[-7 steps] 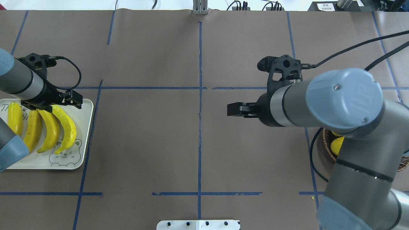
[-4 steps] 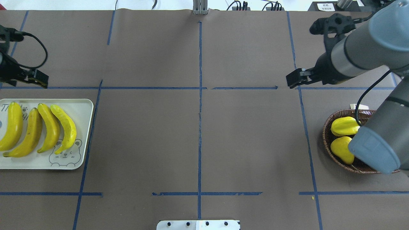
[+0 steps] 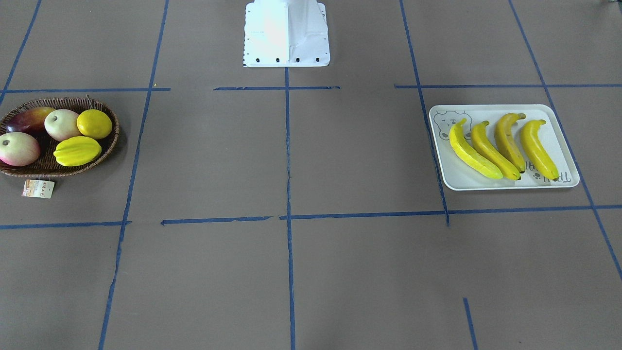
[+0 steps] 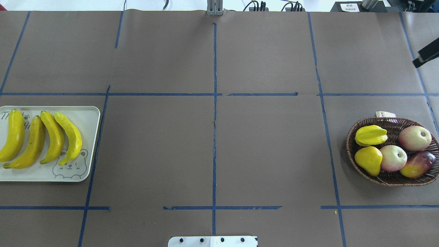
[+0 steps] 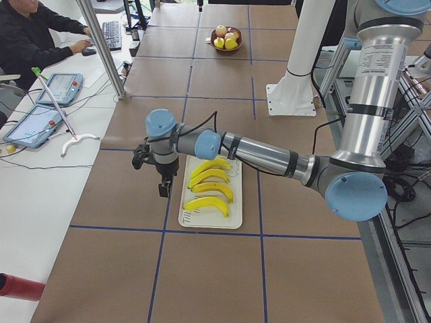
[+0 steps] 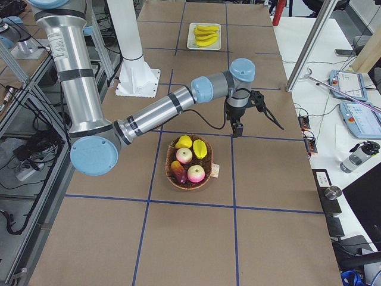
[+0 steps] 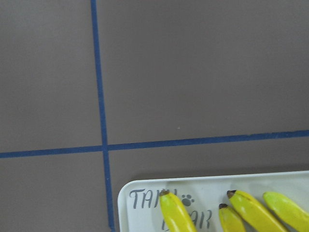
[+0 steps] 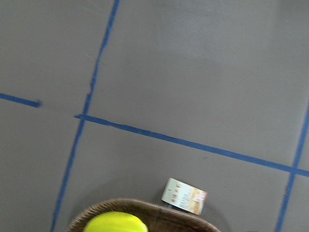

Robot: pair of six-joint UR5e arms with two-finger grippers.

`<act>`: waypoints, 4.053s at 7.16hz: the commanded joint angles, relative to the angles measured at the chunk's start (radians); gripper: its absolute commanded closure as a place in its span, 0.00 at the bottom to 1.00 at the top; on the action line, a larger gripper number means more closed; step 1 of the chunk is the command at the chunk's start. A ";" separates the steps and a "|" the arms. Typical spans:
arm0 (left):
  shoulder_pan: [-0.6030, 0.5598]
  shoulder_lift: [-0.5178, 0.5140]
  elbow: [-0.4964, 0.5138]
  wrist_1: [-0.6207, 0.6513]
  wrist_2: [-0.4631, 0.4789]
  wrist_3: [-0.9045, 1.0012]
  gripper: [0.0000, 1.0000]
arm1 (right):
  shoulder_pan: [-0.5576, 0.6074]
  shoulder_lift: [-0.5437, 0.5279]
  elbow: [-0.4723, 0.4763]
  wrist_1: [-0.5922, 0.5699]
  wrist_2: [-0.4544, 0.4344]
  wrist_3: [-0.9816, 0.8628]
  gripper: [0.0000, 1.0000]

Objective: Transfer all bananas from basket to plate

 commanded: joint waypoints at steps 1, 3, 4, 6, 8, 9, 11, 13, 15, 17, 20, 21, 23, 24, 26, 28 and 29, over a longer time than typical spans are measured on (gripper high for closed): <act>-0.055 0.045 0.043 -0.010 -0.067 0.083 0.00 | 0.169 -0.103 -0.093 0.009 0.161 -0.236 0.00; -0.055 0.075 0.047 -0.007 -0.059 0.074 0.00 | 0.171 -0.131 -0.117 0.035 0.153 -0.251 0.00; -0.060 0.082 0.037 0.004 -0.037 0.073 0.00 | 0.171 -0.157 -0.129 0.035 0.132 -0.253 0.00; -0.080 0.103 0.032 0.007 -0.013 0.072 0.00 | 0.177 -0.209 -0.137 0.041 0.129 -0.238 0.00; -0.080 0.115 0.029 0.007 -0.019 0.072 0.00 | 0.209 -0.220 -0.196 0.049 0.132 -0.235 0.00; -0.078 0.116 0.040 0.005 -0.018 0.072 0.00 | 0.223 -0.237 -0.247 0.081 0.135 -0.236 0.00; -0.078 0.116 0.037 0.005 -0.021 0.072 0.00 | 0.247 -0.270 -0.284 0.204 0.133 -0.232 0.00; -0.078 0.116 0.041 0.005 -0.021 0.072 0.00 | 0.258 -0.255 -0.278 0.207 0.129 -0.203 0.00; -0.078 0.116 0.041 0.005 -0.021 0.072 0.00 | 0.270 -0.249 -0.240 0.206 0.118 -0.155 0.00; -0.078 0.116 0.041 0.007 -0.023 0.072 0.00 | 0.270 -0.251 -0.215 0.201 0.090 -0.143 0.00; -0.078 0.112 0.044 0.007 -0.023 0.072 0.00 | 0.270 -0.251 -0.215 0.201 0.090 -0.143 0.00; -0.078 0.112 0.044 0.007 -0.024 0.072 0.00 | 0.270 -0.251 -0.215 0.201 0.090 -0.143 0.00; -0.078 0.112 0.044 0.005 -0.023 0.072 0.00 | 0.270 -0.251 -0.215 0.199 0.090 -0.143 0.00; -0.078 0.112 0.044 0.005 -0.023 0.072 0.00 | 0.269 -0.252 -0.215 0.199 0.092 -0.143 0.00; -0.078 0.112 0.044 0.005 -0.023 0.072 0.00 | 0.270 -0.251 -0.216 0.199 0.092 -0.143 0.00; -0.077 0.109 0.046 0.005 -0.023 0.072 0.00 | 0.269 -0.251 -0.218 0.204 0.092 -0.143 0.00; -0.077 0.105 0.046 0.005 -0.023 0.072 0.00 | 0.269 -0.251 -0.218 0.205 0.093 -0.143 0.00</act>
